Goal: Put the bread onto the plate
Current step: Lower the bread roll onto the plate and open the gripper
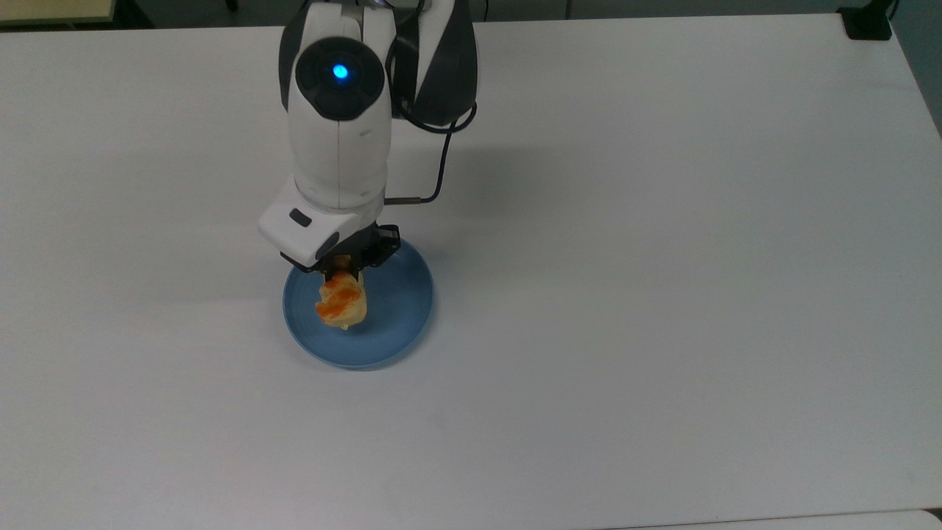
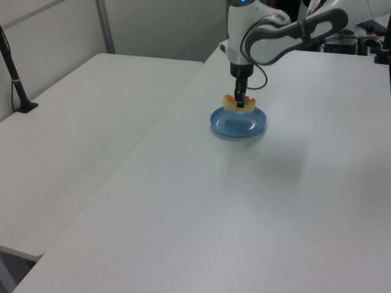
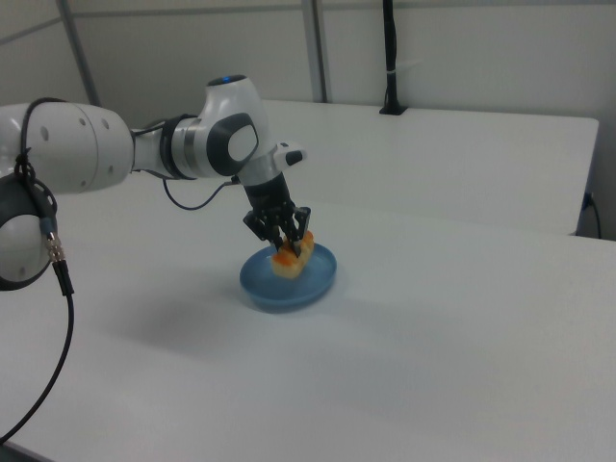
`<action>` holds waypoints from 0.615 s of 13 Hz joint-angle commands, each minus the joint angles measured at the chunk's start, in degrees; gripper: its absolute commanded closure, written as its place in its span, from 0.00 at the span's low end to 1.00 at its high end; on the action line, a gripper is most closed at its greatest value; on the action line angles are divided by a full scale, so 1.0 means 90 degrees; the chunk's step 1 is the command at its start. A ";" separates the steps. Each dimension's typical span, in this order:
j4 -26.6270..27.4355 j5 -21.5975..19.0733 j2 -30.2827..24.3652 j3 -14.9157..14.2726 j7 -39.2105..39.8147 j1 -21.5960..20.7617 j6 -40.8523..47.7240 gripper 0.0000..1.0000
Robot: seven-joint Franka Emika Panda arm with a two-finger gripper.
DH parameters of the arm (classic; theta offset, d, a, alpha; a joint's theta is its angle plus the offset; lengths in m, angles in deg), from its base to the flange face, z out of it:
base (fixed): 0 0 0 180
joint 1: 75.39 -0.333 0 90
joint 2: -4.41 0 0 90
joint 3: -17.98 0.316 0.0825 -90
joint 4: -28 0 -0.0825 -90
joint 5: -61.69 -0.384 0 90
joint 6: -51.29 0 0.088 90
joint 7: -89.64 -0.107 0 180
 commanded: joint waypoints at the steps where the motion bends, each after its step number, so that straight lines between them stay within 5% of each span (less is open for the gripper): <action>1: 0.0017 0.0137 0.0170 0.0012 0.0066 -0.0062 -0.0117 0.56; 3: 0.0027 0.0166 0.0249 0.0012 0.0056 -0.0062 -0.0234 0.52; 7: 0.0017 0.0089 0.0161 0.0012 -0.0022 -0.0082 -0.0264 0.00; 8: 0.0007 0.0079 0.0093 0.0032 -0.0167 -0.0101 -0.0245 0.00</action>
